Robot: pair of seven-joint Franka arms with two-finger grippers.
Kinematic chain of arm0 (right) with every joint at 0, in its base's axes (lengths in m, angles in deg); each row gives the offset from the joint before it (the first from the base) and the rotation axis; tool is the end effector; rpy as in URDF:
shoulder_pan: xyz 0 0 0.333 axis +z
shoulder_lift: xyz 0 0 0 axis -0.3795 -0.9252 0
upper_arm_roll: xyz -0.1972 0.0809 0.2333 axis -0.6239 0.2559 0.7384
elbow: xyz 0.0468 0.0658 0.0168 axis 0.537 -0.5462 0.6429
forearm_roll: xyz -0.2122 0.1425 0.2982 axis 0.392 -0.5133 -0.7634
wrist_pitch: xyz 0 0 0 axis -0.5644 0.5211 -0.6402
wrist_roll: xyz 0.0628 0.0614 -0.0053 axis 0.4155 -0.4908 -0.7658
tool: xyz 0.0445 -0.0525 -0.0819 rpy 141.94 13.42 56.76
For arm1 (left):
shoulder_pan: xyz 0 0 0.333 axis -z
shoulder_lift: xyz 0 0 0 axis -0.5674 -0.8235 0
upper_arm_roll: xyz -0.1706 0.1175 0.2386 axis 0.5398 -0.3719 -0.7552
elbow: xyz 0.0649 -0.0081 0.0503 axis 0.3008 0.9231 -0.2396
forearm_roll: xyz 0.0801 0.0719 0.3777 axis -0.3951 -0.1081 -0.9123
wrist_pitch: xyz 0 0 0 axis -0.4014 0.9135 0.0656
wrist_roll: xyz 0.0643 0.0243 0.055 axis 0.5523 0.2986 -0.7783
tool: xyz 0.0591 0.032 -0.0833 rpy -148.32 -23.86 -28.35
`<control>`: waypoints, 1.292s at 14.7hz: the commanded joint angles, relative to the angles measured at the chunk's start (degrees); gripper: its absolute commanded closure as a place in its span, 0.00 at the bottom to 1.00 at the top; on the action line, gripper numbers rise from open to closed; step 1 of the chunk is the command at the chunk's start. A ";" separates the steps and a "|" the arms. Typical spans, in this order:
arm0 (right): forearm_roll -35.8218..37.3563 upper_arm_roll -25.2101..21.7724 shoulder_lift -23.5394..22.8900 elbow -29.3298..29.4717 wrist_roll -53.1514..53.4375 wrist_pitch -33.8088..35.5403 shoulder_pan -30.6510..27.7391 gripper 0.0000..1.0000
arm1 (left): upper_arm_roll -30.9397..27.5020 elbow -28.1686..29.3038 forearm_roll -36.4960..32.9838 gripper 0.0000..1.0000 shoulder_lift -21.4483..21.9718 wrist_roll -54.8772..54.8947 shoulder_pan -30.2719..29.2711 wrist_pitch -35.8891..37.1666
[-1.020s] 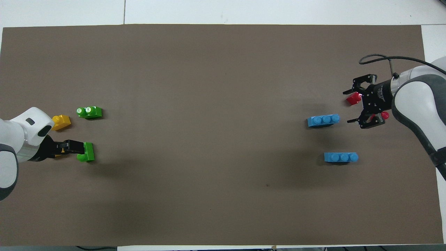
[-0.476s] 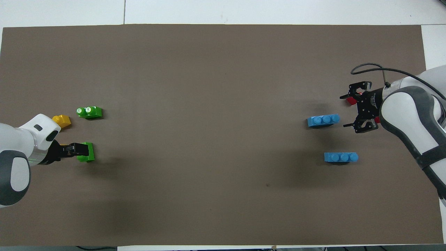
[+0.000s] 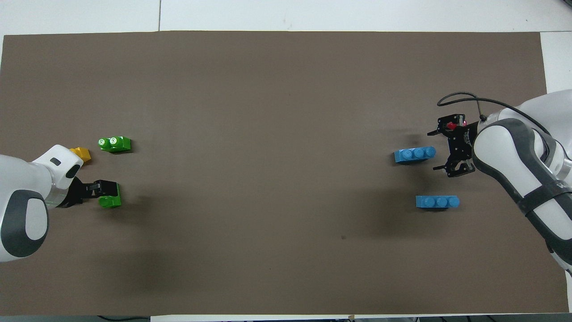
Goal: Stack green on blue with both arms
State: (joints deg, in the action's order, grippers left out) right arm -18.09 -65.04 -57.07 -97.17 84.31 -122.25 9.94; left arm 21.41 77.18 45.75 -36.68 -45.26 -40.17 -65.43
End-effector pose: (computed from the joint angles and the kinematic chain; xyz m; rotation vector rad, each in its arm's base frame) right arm 0.5742 -0.0377 0.3088 -2.1323 1.9948 0.4094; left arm 0.4782 0.0467 0.3469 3.1212 0.2038 -0.1025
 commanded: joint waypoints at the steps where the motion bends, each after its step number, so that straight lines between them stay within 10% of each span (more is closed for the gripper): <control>1: -2.27 0.15 -0.98 -1.12 -2.71 -1.74 -0.12 0.03 | 0.47 0.72 -0.64 0.00 -0.41 -1.10 -0.64 -1.83; 11: -3.50 0.15 -1.77 -1.83 -3.06 -3.68 0.85 0.21 | 0.56 1.43 -0.64 0.00 -2.70 -1.36 -0.20 -5.17; 14: -3.59 0.24 -1.77 -1.74 -3.50 -3.41 0.85 0.62 | 0.47 1.52 -0.64 0.00 -3.23 -1.45 -0.11 -5.35; 15: -3.77 0.24 -1.77 -1.74 -5.68 -2.80 0.85 0.94 | 0.47 1.52 -0.64 0.00 -3.31 -1.45 -0.11 -5.61; 19: -5.53 0.33 -1.95 0.89 -7.73 -1.66 0.94 1.00 | 0.56 1.52 -0.64 0.00 -3.40 -1.45 0.06 -5.70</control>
State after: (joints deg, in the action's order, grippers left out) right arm -21.95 -64.97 -58.91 -97.92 78.17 -124.44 10.88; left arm 21.70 77.81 45.75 -40.09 -45.73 -40.16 -69.51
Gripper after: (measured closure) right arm 0.652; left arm 0.000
